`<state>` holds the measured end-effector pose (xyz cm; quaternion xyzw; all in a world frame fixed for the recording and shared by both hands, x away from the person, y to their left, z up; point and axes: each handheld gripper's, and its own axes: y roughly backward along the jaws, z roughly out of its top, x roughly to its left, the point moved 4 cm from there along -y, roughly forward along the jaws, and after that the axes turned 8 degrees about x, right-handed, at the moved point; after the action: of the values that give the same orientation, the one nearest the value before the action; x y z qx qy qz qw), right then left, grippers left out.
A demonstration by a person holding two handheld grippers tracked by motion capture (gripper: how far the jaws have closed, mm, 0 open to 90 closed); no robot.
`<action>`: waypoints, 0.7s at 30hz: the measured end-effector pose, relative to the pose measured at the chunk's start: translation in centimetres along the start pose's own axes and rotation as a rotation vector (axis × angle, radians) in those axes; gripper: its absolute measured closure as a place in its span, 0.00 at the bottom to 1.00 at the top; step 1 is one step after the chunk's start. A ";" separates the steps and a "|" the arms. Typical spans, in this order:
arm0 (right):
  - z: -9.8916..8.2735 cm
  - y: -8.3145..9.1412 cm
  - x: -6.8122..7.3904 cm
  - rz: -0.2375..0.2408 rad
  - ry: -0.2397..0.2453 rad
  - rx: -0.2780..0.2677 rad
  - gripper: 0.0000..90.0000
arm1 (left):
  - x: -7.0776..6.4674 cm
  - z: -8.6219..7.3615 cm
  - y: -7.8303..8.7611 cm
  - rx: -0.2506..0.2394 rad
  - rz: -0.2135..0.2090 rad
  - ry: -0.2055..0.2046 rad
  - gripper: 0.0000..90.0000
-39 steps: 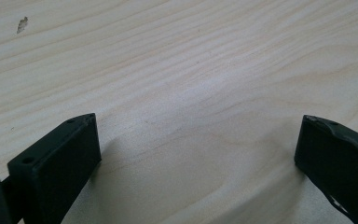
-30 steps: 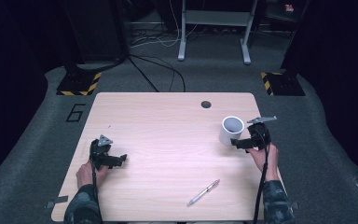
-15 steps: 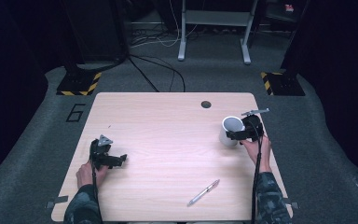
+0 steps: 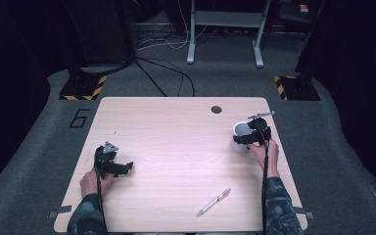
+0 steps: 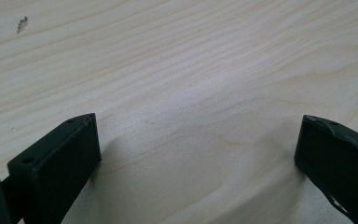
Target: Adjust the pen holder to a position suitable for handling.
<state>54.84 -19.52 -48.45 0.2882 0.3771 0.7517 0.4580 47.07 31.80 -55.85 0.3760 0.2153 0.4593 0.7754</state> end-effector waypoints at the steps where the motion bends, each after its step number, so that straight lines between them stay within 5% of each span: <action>1: 0.0 -0.1 0.0 0.000 0.001 0.003 0.02 | 0.0 0.0 0.0 0.000 0.000 0.000 0.00; 21: 0.2 -0.9 0.0 -0.021 -0.001 -0.001 0.05 | 0.0 0.0 0.0 0.000 0.000 0.000 0.00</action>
<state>55.42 -19.16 -49.11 0.2844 0.3793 0.7470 0.4661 47.07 31.80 -55.85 0.3760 0.2155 0.4593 0.7754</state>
